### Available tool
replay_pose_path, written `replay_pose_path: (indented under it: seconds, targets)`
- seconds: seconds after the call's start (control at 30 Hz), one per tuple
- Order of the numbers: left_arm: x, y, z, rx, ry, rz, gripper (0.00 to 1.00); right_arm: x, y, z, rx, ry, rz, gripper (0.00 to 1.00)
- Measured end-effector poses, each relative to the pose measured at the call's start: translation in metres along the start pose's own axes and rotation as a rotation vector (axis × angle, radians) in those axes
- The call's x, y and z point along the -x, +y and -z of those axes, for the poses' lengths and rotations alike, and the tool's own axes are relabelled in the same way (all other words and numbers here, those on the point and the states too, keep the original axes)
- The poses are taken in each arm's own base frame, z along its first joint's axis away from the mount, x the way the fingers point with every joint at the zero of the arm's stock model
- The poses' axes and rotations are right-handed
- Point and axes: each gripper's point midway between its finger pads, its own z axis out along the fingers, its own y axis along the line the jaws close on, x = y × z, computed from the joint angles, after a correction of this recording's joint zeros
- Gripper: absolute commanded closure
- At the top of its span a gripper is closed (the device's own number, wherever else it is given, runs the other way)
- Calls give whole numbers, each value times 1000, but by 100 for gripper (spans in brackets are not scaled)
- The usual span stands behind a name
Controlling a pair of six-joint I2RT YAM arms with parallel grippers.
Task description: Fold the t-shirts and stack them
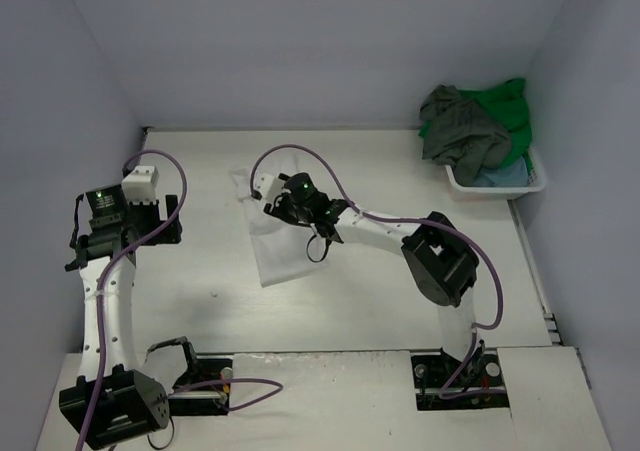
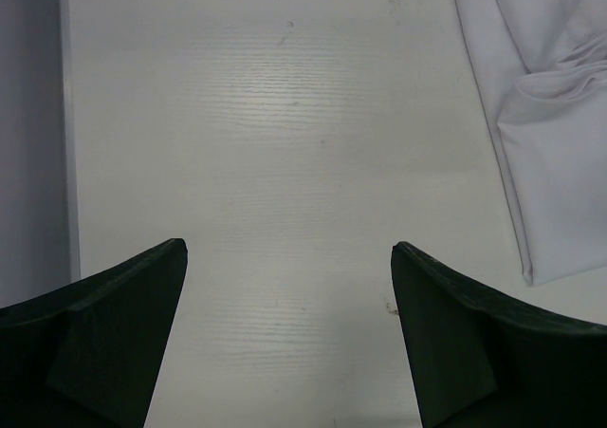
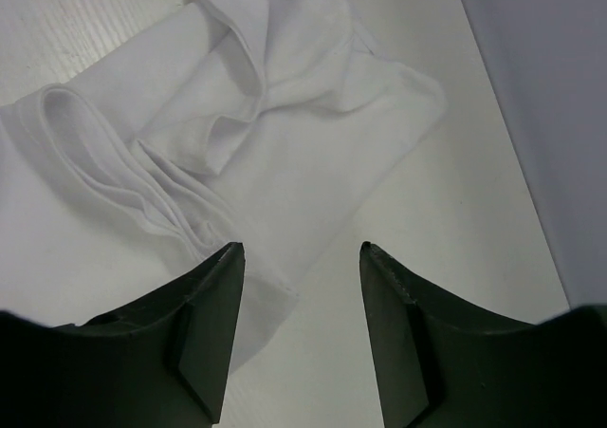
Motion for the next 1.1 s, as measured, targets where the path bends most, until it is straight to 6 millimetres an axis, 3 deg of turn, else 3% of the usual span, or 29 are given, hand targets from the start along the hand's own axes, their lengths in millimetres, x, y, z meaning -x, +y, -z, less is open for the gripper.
replay_pose_path:
  seconds: [0.1, 0.23, 0.3, 0.63, 1.1]
  targets:
    - [0, 0, 0, -2, 0, 0, 17, -2, -1, 0, 2, 4, -9, 64]
    - [0, 0, 0, -3, 1, 1, 17, -10, 12, 4, 78, 25, -17, 94]
    - [-1, 0, -1, -5, 4, 3, 17, -15, 21, 7, 122, 39, -18, 100]
    - [-2, -1, -4, -20, 14, 13, 17, -51, 66, 31, 316, 109, 0, 100]
    - [-4, -2, -8, -33, 27, 17, 17, -59, 104, 35, 476, 100, -11, 100]
